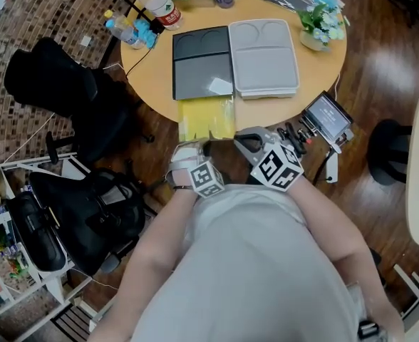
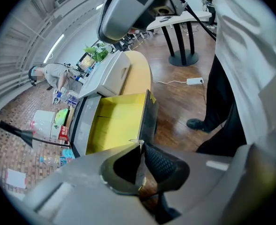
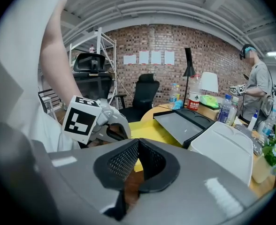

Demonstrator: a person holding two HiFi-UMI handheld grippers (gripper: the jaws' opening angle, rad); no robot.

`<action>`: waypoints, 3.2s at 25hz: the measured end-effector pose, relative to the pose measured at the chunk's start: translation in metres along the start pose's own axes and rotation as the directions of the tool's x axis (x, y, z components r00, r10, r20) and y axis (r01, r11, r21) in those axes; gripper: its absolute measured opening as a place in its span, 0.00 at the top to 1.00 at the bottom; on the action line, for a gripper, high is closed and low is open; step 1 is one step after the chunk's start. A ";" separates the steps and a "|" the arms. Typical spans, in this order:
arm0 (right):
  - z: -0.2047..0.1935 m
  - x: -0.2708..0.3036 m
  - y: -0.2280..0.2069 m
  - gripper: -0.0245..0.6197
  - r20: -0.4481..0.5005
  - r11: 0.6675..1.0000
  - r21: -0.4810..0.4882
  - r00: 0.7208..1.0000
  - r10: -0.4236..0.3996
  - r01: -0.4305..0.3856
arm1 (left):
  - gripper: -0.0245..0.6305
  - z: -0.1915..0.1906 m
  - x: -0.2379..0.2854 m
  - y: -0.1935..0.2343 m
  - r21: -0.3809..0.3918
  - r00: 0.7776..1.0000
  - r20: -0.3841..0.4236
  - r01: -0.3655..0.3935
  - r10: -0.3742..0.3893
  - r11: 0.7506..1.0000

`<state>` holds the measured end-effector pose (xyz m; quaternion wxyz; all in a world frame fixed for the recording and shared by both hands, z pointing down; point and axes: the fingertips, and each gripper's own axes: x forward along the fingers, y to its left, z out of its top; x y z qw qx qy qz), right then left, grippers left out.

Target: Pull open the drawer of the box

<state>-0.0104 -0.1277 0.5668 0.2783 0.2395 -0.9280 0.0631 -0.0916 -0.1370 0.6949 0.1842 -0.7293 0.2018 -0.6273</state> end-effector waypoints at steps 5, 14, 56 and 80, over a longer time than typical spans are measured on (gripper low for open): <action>0.002 0.003 0.007 0.96 0.007 1.000 -0.011 1.000 0.013 -0.013 | 0.90 0.000 -0.002 -0.004 -0.017 1.000 0.002 0.008 -0.008 1.000; -0.001 0.004 0.007 0.96 0.003 1.000 0.002 1.000 -0.006 0.006 | 0.90 0.002 -0.002 -0.003 -0.007 1.000 0.009 0.008 -0.008 1.000; 0.074 -0.043 0.187 0.96 0.069 0.983 -0.063 0.984 -0.167 0.171 | 0.96 -0.035 -0.242 -0.030 -0.635 0.681 0.704 0.479 0.200 0.605; 0.088 -0.043 0.261 0.96 0.119 0.974 -0.137 0.979 -0.163 0.178 | 0.96 -0.074 -0.270 -0.084 -0.665 0.671 0.699 0.483 0.248 0.569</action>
